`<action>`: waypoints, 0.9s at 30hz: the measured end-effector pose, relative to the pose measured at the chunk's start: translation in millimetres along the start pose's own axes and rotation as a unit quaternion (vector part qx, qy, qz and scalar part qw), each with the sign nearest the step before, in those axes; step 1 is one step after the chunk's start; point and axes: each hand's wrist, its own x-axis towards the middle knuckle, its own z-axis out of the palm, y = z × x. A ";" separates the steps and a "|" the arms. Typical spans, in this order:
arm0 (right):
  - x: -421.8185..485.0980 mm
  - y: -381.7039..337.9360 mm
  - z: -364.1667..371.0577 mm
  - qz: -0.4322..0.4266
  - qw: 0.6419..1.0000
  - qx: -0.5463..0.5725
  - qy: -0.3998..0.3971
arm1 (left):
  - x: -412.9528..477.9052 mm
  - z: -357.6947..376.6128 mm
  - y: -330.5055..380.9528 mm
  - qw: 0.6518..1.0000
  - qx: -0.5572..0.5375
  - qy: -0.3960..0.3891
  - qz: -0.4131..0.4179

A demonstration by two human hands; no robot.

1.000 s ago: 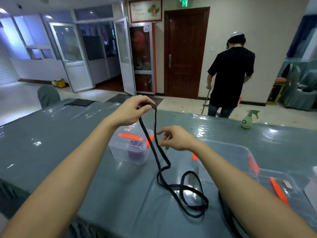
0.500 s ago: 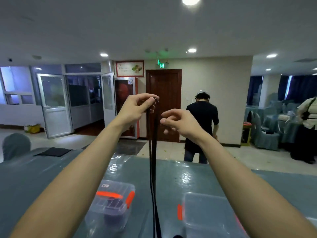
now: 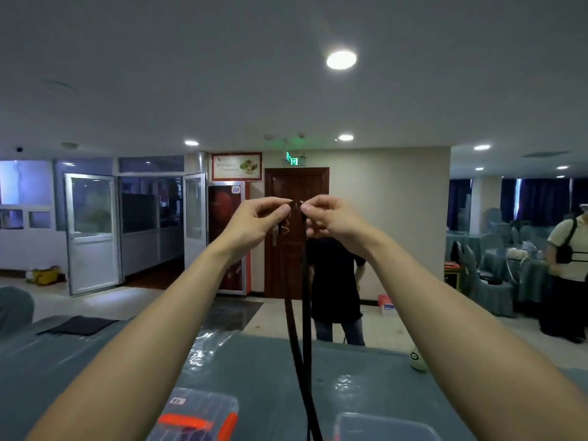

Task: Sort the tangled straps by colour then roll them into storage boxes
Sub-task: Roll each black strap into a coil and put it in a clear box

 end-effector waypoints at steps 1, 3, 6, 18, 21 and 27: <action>4.0 -7.7 -1.5 -0.014 0.999 0.005 0.029 | 1.1 1.9 -1.7 1.000 -0.023 0.004 -0.011; 14.6 -32.9 -5.8 -0.044 0.996 0.029 0.069 | 7.4 4.5 -0.8 0.999 -0.047 0.007 -0.015; 23.3 -65.4 -6.2 -0.046 0.991 0.101 0.068 | 11.2 13.2 0.5 0.995 -0.095 -0.012 -0.017; -76.1 59.6 13.9 0.246 0.959 0.126 0.067 | -85.1 59.3 -82.8 0.989 0.102 -0.071 -0.080; -137.3 108.8 26.3 0.313 0.930 0.186 0.049 | -123.6 65.1 -101.6 0.961 0.236 -0.146 -0.021; -279.5 213.2 70.2 0.486 0.856 0.174 0.003 | -238.8 97.1 -157.2 0.916 0.241 -0.306 -0.097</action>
